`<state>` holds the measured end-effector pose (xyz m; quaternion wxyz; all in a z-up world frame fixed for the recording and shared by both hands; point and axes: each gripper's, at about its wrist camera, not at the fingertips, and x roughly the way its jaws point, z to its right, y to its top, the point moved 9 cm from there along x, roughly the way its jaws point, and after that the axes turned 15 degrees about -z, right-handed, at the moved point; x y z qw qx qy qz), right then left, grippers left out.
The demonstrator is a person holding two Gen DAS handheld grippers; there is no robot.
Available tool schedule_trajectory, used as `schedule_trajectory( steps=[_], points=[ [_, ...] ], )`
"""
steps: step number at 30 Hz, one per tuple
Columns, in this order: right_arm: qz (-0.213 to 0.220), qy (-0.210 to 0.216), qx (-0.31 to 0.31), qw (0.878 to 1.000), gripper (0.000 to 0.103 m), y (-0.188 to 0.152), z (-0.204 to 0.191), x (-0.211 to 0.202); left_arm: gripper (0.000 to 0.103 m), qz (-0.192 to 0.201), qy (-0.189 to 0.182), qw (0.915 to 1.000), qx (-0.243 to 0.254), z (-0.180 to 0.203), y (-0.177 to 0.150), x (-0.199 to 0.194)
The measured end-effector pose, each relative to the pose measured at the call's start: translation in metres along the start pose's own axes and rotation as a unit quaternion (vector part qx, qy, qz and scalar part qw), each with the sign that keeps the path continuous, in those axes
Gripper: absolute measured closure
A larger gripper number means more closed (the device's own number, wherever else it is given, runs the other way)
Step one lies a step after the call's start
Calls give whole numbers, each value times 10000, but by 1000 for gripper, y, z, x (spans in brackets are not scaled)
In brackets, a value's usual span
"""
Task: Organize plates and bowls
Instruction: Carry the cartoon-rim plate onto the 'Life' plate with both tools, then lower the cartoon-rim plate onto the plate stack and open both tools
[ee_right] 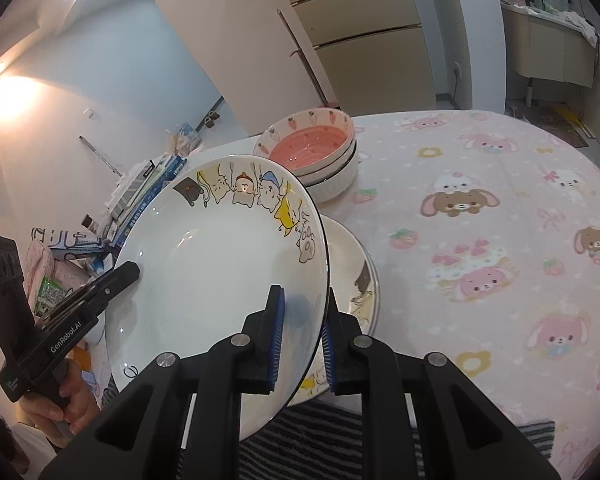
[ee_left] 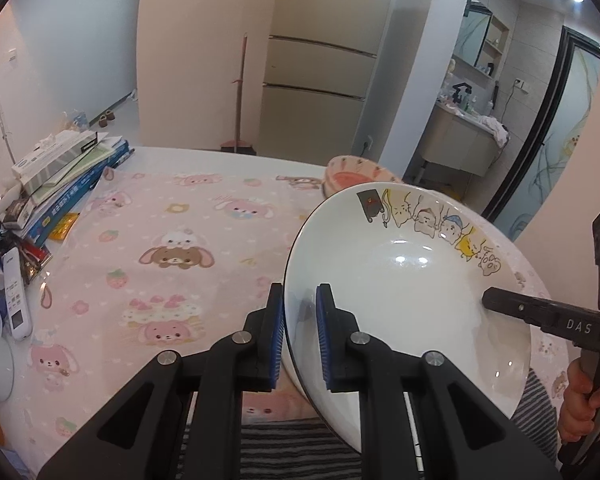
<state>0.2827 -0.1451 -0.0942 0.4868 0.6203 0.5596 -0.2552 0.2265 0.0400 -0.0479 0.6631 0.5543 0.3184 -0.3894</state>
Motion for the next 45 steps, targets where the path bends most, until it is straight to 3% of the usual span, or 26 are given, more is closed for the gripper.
schedule_trajectory(
  steps=[9, 24, 36, 42, 45],
  points=[
    [-296, -20, 53, 9995, 84, 5, 4, 37, 91, -267, 136, 9995, -100, -23, -7, 31],
    [-390, -249, 140, 9988, 84, 2, 35, 46, 90, -610, 83, 9981, 32, -8, -9, 74],
    [-387, -411, -72, 9984, 83, -4, 35, 60, 88, -499, 484, 9972, 272, -8, -14, 87],
    [-145, -838, -431, 9954, 81, -4, 28, 54, 88, -380, 682, 9959, 449, -5, -15, 88],
    [-141, -836, -469, 9953, 81, -4, 29, 53, 88, -355, 730, 9955, 485, -5, -15, 88]
  ],
)
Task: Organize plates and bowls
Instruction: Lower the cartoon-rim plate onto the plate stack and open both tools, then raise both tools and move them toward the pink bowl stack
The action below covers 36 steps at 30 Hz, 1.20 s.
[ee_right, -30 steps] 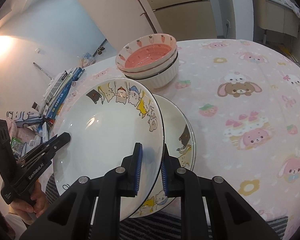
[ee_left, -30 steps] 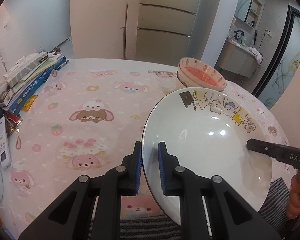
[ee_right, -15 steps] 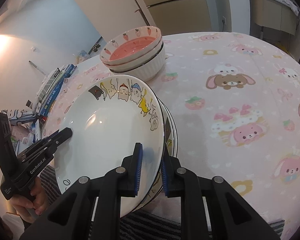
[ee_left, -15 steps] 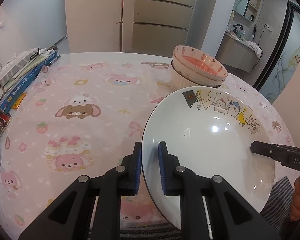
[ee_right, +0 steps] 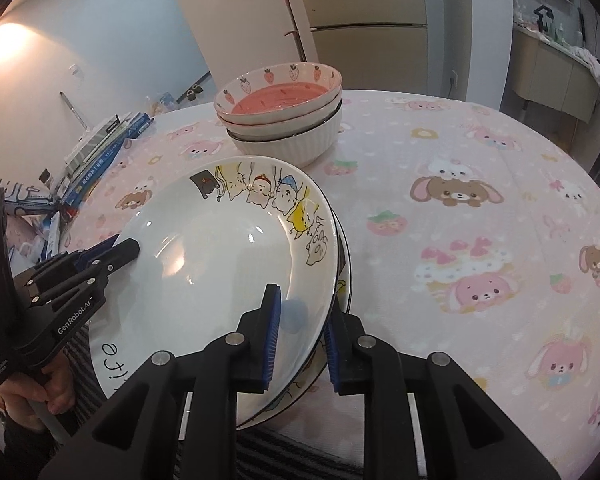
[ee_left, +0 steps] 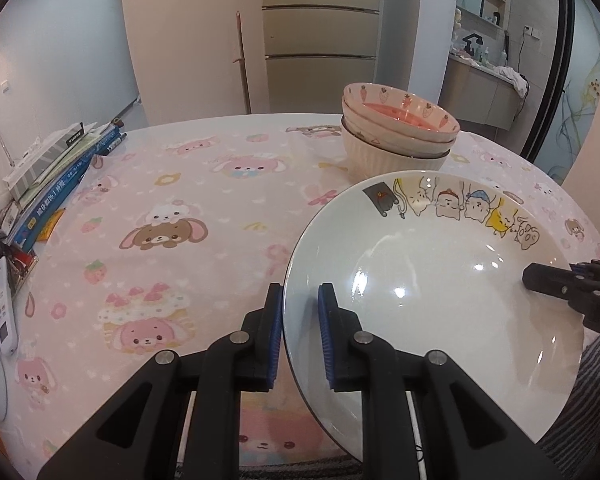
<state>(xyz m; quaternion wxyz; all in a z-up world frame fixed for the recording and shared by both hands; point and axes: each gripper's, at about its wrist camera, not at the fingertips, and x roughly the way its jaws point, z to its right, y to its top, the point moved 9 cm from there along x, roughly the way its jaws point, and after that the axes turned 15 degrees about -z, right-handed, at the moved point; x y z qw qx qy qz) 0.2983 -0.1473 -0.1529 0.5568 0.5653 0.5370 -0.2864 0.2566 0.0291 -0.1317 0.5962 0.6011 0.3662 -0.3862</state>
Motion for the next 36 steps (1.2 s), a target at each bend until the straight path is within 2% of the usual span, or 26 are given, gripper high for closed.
schedule_trajectory(
  steps=[8, 13, 22, 24, 26, 29, 34, 36],
  points=[
    [118, -338, -201, 9992, 80, -5, -3, -10, 88, -13, -77, 10000, 39, 2, -1, 0],
    [149, -619, -307, 9975, 80, -7, -2, -12, 88, 74, 214, 9995, 227, 8, -2, -1],
    [119, -784, -221, 9966, 80, -8, 3, -9, 88, 85, 76, 9998, 186, 6, -3, 0],
    [-39, -633, -119, 9979, 80, -13, 7, -2, 88, 98, -19, 9998, 153, 5, -3, -1],
    [1, -565, -102, 9983, 80, -15, 9, -3, 86, 132, -114, 9998, 120, 4, -3, -3],
    [141, -669, -152, 9975, 80, -14, 7, -9, 78, 231, -156, 9995, 158, 7, -2, -7],
    [176, -732, -190, 9970, 80, -12, 4, -14, 53, 471, -49, 9984, 303, 14, -3, -17],
    [177, -714, -178, 9971, 80, -12, 4, -15, 48, 552, -74, 9980, 297, 14, -2, -21]
  ],
)
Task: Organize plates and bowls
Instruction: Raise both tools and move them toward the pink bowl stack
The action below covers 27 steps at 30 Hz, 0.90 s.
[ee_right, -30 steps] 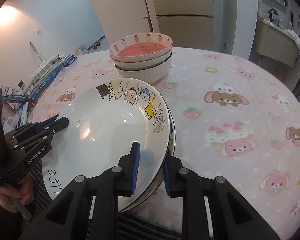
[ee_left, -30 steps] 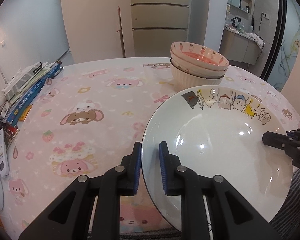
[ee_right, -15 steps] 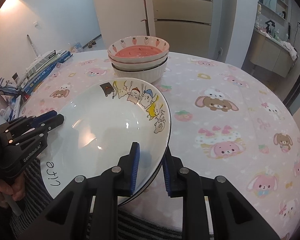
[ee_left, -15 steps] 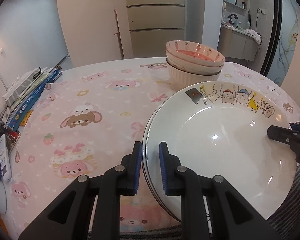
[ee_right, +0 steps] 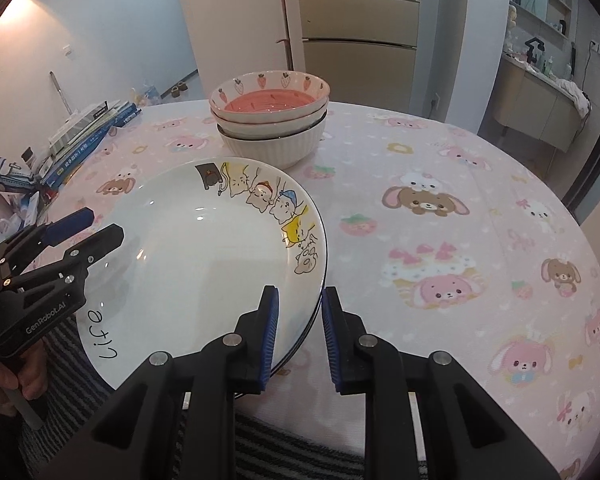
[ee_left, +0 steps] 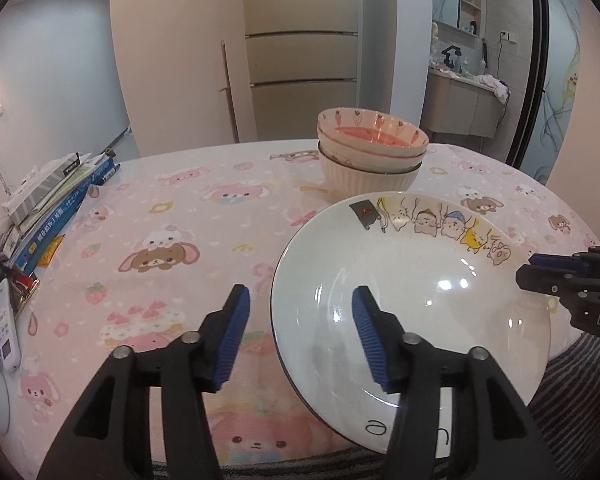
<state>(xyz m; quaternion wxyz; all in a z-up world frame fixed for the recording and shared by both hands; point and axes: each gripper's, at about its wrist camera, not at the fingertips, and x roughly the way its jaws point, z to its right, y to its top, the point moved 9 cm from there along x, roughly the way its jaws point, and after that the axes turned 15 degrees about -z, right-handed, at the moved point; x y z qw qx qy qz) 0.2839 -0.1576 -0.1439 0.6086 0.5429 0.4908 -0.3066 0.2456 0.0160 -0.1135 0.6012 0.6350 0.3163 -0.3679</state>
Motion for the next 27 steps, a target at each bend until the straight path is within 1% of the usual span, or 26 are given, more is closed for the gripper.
schedule_trajectory(
  steps=[1, 2, 3, 4, 7, 11, 13, 15, 18, 20, 21, 22, 23, 24, 25, 27],
  points=[
    [1, 29, 20, 10000, 80, -1, 0, -1, 47, 44, -8, 10000, -21, -1, 1, -2],
    [2, 53, 42, 10000, 80, -1, 1, -2, 41, 76, -20, 10000, -43, -2, 1, -3],
    [9, 81, 66, 9999, 80, -1, 1, -3, 32, 117, -39, 9999, -69, -3, 2, -5],
    [28, 111, 95, 9999, 80, -2, 1, -4, 27, 158, -58, 9998, -90, -4, 2, -6],
    [118, 153, 214, 9996, 79, -2, 4, -9, 27, 344, -86, 9993, -97, -3, 4, -14],
    [229, 64, 342, 9991, 79, -2, 8, -18, 27, 574, -79, 9983, -12, 1, 6, -25],
    [334, 134, 480, 9982, 79, 0, 9, -24, 27, 788, -106, 9968, 25, 2, 8, -34],
    [514, 298, 702, 9958, 79, 4, 7, -36, 26, 1069, -94, 9942, 36, 4, 11, -46],
    [812, 235, 736, 9937, 79, 11, 0, -57, 20, 1578, -25, 9874, 88, 5, 17, -67],
    [1134, 249, 839, 9897, 79, 14, -4, -79, 15, 1830, 154, 9829, 112, 6, 20, -83],
    [1272, 293, 901, 9873, 78, 15, -5, -89, 13, 1973, 319, 9797, 157, 7, 21, -93],
    [1445, 337, 981, 9841, 72, 15, -6, -101, 12, 2124, 521, 9755, 231, 9, 21, -104],
    [1592, 359, 1035, 9812, 61, 14, -8, -111, 12, 2283, 636, 9709, 333, 13, 20, -115],
    [1797, 378, 1072, 9771, 56, 12, -11, -125, 10, 2481, 668, 9653, 474, 19, 19, -129],
    [1908, 376, 1083, 9749, 51, 11, -13, -133, 5, 2674, 688, 9594, 574, 24, 17, -144],
    [2194, 335, 1079, 9691, 50, 5, -19, -156, 1, 3012, 758, 9483, 651, 32, 14, -171]
  ],
)
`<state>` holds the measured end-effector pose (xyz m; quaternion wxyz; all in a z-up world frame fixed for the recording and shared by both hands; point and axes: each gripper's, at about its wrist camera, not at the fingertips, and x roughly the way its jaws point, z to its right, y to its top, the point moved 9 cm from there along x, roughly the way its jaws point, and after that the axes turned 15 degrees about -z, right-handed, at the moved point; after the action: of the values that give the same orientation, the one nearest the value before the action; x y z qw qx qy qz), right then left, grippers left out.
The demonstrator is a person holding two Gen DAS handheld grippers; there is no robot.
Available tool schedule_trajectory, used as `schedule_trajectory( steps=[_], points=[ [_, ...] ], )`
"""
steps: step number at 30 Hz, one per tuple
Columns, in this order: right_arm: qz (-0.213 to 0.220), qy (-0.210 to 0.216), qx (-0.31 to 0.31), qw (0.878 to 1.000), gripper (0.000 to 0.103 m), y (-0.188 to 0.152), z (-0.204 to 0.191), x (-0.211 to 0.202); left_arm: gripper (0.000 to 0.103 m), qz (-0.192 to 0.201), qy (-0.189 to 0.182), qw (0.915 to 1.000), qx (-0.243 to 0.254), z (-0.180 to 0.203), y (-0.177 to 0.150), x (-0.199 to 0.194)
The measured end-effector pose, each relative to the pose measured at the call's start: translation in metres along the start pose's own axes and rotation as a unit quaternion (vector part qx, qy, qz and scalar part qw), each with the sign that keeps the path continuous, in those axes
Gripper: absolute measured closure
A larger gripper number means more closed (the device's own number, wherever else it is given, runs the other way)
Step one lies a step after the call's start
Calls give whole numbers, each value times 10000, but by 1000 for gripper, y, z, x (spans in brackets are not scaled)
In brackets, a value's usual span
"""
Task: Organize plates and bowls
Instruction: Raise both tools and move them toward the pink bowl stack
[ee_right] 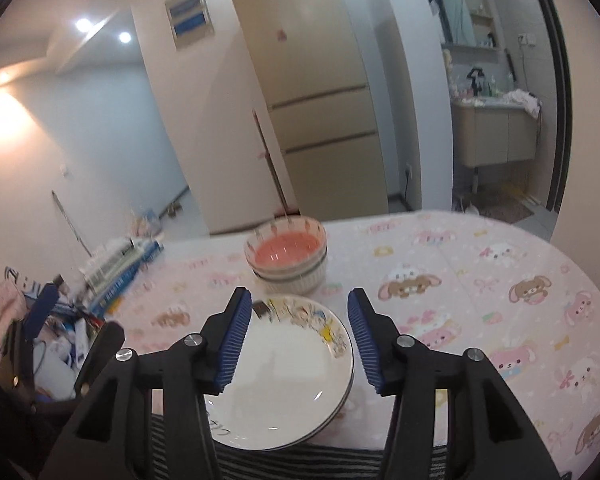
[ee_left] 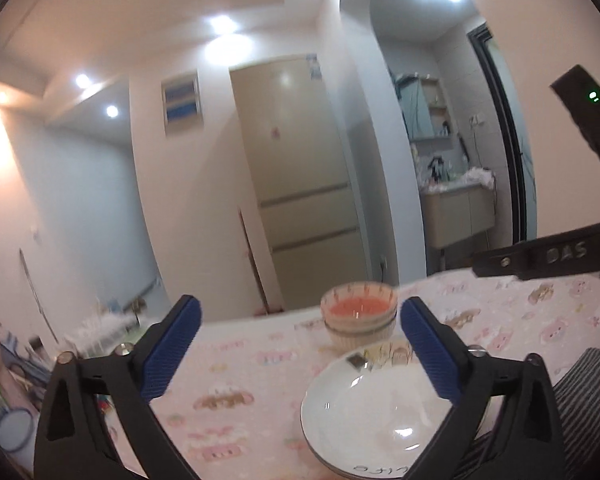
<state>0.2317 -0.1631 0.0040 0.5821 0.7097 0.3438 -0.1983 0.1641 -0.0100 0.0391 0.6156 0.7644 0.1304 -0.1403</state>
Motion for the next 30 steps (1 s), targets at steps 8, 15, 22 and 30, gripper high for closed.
schedule_trajectory(
  steps=[8, 15, 22, 30],
  points=[
    [668, -2, 4, 9978, 19, 6, -7, -73, 1, 778, 39, 9968, -198, -10, 48, -69],
    [1214, 246, 159, 9922, 8, 19, -13, -131, 1, 1123, 96, 9923, -513, -34, 81, -101],
    [1623, 480, -247, 9853, 0, 58, -32, -162, 1, 1211, -90, 9878, -974, -63, 120, -105],
    [1736, 448, -324, 9833, 0, 108, -38, -146, 1, 1239, -141, 9843, -1247, -79, 147, -77]
  ],
)
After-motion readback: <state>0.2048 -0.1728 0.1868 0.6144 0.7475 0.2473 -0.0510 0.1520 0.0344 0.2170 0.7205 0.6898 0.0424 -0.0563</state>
